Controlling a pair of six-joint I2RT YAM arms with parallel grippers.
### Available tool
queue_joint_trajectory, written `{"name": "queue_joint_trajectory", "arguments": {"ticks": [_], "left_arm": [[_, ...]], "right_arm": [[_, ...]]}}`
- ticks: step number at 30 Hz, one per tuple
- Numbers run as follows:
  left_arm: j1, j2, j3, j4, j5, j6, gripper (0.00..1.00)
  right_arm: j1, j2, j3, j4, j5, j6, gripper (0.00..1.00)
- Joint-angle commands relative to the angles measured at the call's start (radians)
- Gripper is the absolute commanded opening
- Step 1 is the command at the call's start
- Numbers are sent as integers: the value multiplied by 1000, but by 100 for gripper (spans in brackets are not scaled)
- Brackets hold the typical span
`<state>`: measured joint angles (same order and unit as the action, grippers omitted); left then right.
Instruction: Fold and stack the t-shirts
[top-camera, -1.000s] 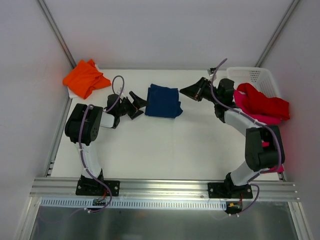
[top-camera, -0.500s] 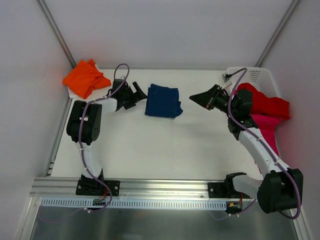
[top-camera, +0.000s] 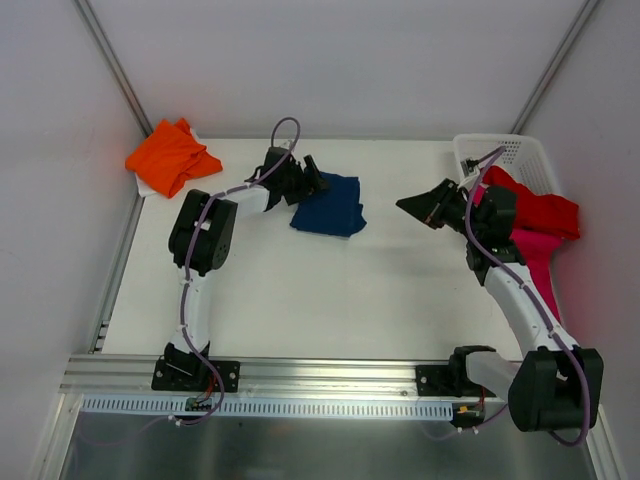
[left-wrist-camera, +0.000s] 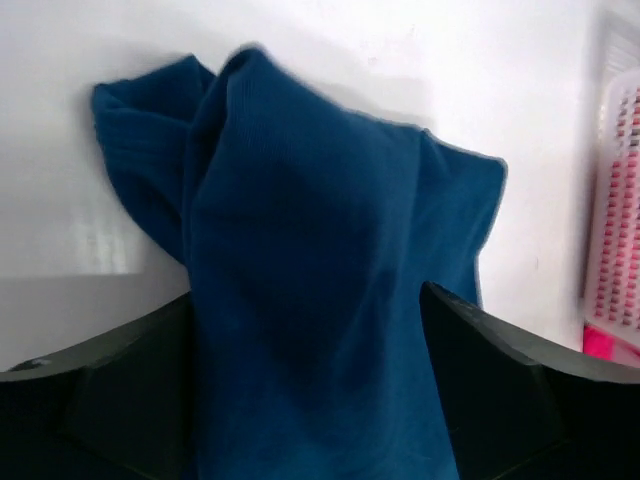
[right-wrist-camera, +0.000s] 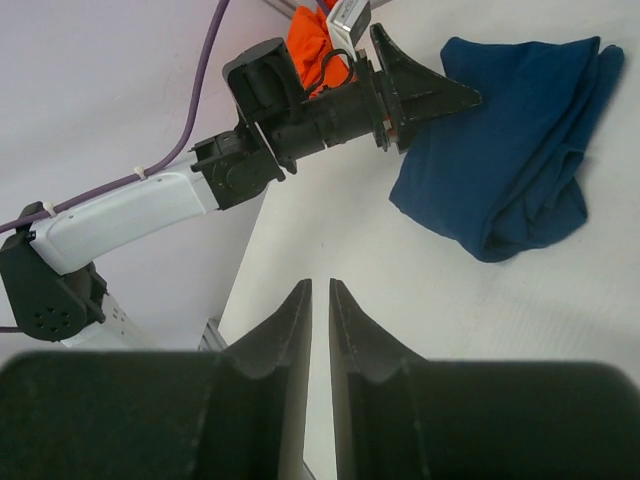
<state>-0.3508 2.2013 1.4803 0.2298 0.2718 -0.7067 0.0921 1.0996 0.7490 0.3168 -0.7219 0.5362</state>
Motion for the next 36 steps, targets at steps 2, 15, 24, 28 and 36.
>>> {"name": "queue_joint_trajectory", "arguments": {"ticks": [2, 15, 24, 28, 36], "left_arm": [[-33, 89, 34, -129, 29, -25, 57], [-30, 100, 64, -158, 53, 2, 0], [58, -26, 228, -355, 26, 220, 0], [111, -32, 302, -408, 60, 311, 0], [179, 18, 518, -596, -37, 493, 0]], "right_arm": [[-55, -38, -14, 13, -48, -21, 15], [-88, -58, -50, 15, -68, -8, 15], [-88, -92, -68, 5, -71, -7, 14], [-88, -99, -77, 7, -76, -4, 14], [-126, -139, -123, 7, -71, -21, 14]]}}
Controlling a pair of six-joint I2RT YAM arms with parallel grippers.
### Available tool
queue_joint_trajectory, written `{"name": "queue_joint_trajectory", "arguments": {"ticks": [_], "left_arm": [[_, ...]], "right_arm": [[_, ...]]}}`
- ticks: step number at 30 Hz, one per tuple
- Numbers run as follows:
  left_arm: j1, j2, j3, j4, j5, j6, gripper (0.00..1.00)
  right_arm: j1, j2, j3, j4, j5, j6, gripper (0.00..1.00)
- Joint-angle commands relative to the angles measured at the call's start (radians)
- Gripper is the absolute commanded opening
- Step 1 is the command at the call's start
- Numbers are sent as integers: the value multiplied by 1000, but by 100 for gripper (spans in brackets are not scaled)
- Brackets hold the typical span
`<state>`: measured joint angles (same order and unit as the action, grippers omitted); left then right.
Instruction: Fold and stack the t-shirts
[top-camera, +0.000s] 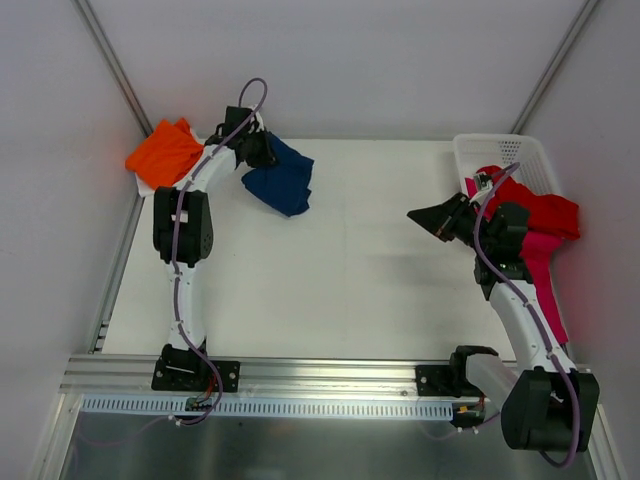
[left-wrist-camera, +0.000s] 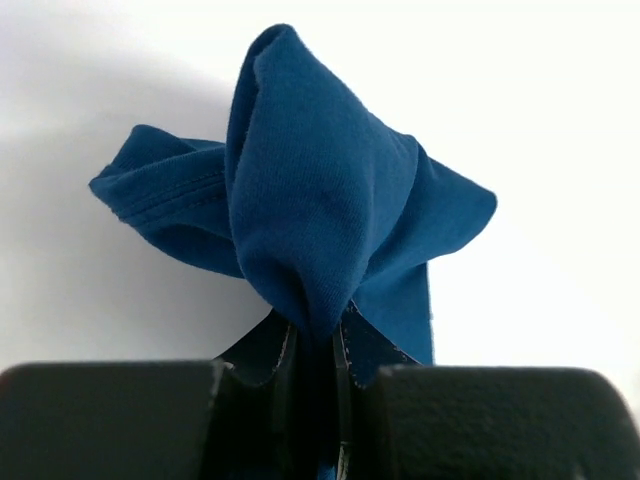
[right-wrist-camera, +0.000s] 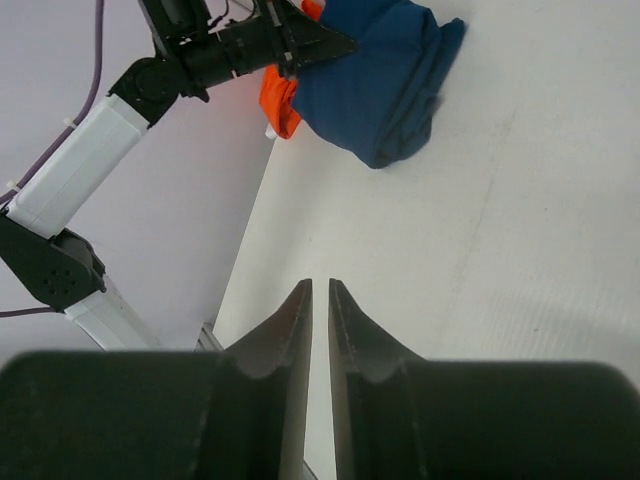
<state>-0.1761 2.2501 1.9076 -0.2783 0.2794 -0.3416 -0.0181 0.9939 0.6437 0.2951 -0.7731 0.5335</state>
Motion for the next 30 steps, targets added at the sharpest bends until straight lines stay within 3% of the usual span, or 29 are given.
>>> {"name": "queue_joint_trajectory", "arguments": {"ticks": [1, 13, 30], "left_arm": [[22, -27, 100, -107, -57, 142, 0], [205, 3, 241, -139, -104, 190, 0], [365, 19, 427, -168, -183, 274, 0]], "right_arm": [[-19, -38, -22, 30, -23, -18, 14], [-46, -81, -93, 30, -29, -44, 14], [-51, -29, -124, 61, -12, -49, 13]]}}
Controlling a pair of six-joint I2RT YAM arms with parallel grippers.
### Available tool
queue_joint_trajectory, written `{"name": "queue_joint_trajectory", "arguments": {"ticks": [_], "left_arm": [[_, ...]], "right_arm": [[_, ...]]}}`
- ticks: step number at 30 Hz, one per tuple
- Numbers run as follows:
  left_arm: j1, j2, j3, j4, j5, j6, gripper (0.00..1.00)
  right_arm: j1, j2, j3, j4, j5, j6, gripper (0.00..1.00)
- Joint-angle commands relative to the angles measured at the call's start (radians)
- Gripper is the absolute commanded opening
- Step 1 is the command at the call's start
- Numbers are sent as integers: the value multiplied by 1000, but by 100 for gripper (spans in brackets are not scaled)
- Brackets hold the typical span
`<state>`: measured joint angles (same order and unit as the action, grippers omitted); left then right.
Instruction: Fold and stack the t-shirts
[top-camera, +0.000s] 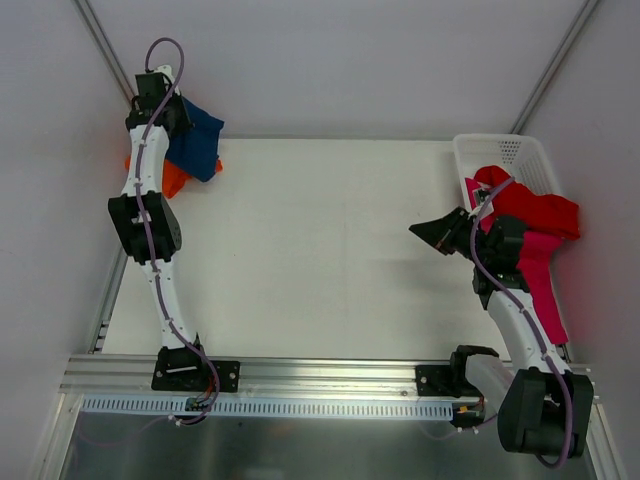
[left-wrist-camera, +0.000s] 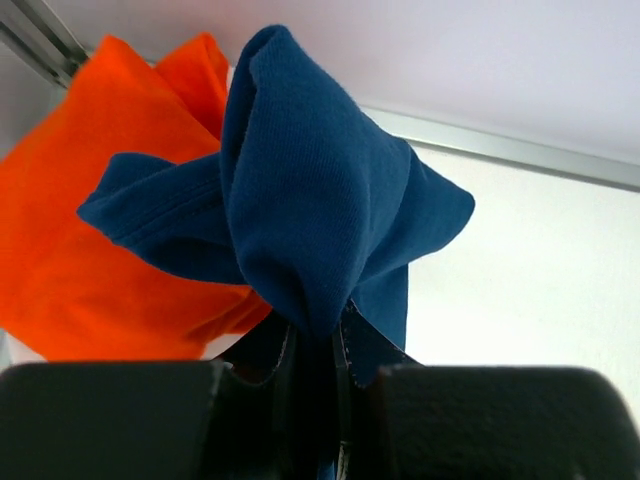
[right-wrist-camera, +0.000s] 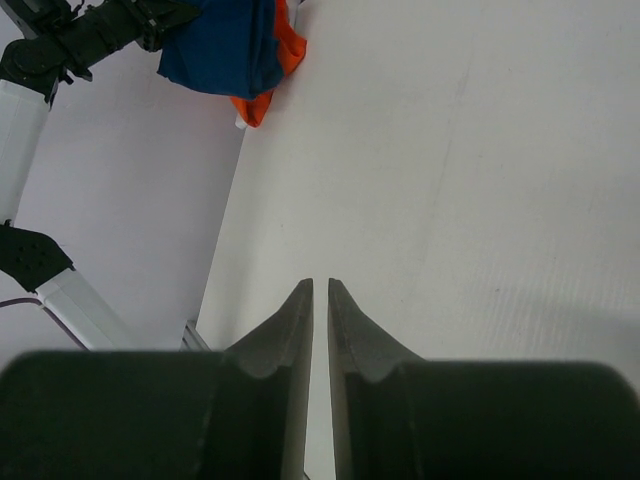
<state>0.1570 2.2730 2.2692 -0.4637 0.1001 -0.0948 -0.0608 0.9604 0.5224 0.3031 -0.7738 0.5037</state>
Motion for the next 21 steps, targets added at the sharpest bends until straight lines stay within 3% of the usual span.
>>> {"name": "queue_joint_trajectory", "arguments": {"ticks": [1, 12, 13, 14, 15, 17, 21], "left_arm": [[35, -4, 73, 19, -11, 32, 0], [105, 74, 92, 20, -152, 53, 0], [113, 89, 93, 22, -137, 44, 7], [128, 120, 95, 22, -120, 29, 21], [134, 137, 102, 23, -103, 26, 59], [147, 178, 102, 23, -115, 21, 98], [167, 217, 95, 23, -206, 6, 99]], "right_arm": [[-7, 8, -1, 54, -10, -19, 13], [-8, 55, -10, 74, -18, -14, 13], [-8, 57, -12, 74, -16, -14, 13], [-8, 61, -12, 77, -16, -14, 13], [-8, 66, -12, 79, -15, -14, 13], [-7, 78, -9, 82, -16, -14, 13], [-7, 97, -10, 87, -16, -14, 13]]}}
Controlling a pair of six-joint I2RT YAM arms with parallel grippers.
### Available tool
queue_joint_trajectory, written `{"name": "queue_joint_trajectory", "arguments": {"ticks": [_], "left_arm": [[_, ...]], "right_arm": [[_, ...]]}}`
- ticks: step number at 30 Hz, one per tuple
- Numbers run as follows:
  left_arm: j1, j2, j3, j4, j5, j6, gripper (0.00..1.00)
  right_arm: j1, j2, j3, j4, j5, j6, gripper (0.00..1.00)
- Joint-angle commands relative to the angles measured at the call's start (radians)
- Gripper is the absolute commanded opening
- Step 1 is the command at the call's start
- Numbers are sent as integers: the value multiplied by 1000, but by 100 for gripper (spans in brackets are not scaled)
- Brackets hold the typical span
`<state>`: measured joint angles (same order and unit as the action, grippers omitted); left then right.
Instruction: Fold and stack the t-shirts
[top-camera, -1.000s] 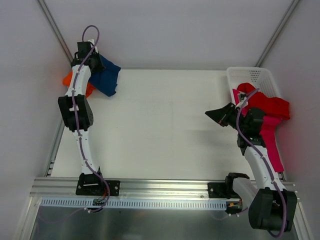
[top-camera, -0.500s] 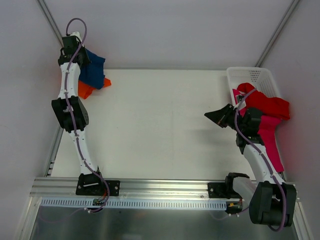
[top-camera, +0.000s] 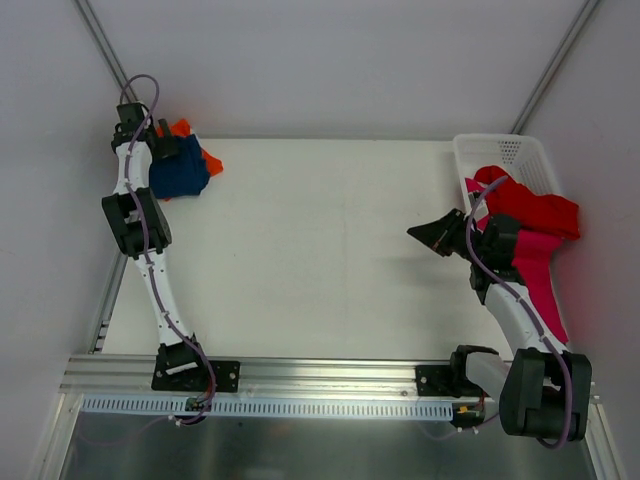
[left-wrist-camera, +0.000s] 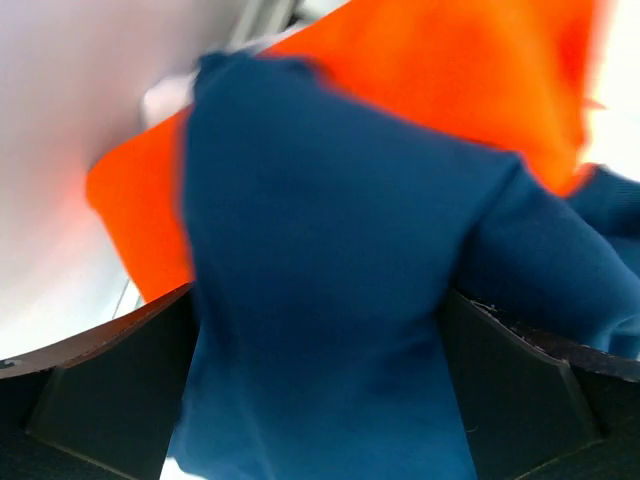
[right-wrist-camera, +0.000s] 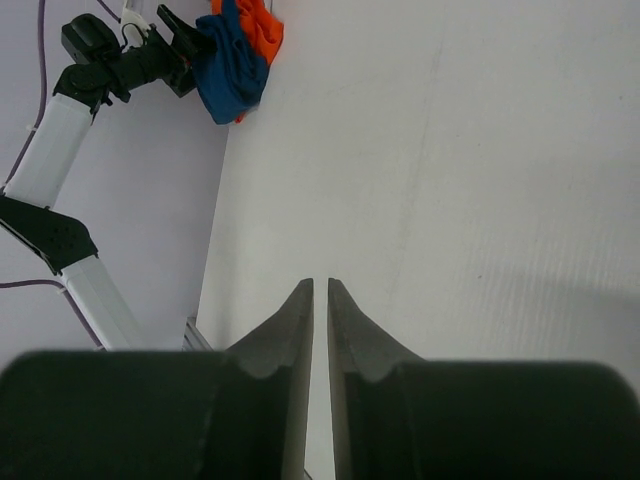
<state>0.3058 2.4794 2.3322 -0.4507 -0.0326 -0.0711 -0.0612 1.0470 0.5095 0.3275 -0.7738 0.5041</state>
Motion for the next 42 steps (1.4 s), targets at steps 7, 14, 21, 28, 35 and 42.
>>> {"name": "queue_joint_trajectory", "arguments": {"ticks": [7, 14, 21, 28, 35, 42], "left_arm": [[70, -34, -11, 10, -190, -91, 99], [92, -117, -23, 23, -110, -156, 99], [98, -178, -160, 187, 118, -213, 99], [46, -191, -201, 273, 143, -239, 99], [-27, -241, -223, 305, 122, -234, 99], [-112, -195, -186, 303, 80, -174, 99]], "right_arm": [[-5, 38, -2, 102, -28, 7, 13], [4, 38, -9, 117, -33, 11, 13], [14, 36, -11, 131, -39, 22, 13], [14, 28, -9, 128, -48, 21, 13], [15, 38, -9, 128, -53, 22, 13], [14, 36, -8, 128, -59, 24, 13]]}}
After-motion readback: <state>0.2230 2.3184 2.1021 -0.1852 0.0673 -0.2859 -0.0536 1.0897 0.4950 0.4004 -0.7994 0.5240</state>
